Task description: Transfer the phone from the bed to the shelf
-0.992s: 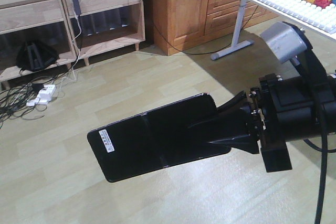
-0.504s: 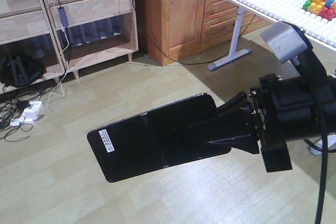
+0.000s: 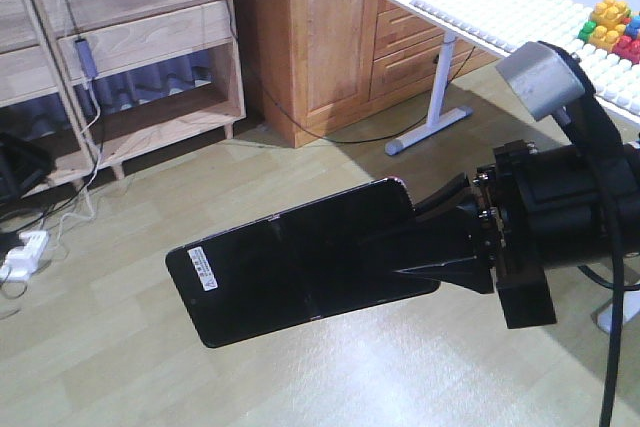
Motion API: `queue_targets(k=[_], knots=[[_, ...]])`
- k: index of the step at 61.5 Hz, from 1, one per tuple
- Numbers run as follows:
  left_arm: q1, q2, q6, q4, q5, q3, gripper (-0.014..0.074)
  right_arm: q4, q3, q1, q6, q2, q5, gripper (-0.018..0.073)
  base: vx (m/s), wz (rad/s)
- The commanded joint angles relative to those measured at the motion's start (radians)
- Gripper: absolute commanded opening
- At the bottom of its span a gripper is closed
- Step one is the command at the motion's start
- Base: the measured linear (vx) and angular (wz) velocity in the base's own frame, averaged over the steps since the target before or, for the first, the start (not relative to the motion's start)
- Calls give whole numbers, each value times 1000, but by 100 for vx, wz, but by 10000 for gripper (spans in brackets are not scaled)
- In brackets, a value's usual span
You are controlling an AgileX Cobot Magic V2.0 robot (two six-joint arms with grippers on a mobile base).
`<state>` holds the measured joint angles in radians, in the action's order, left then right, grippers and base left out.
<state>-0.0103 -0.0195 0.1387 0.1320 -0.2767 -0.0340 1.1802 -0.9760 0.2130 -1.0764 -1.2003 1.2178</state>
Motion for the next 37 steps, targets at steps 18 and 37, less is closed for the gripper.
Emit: queue_targets(k=[18,37], knots=[[3,-5,-4,7,73,-2,1,92,-24,0,-3,26,73,-1,33,-10],[3,-5,-4,7,73,-2,1,92,-24,0,-3,26,73,-1,33,-8]])
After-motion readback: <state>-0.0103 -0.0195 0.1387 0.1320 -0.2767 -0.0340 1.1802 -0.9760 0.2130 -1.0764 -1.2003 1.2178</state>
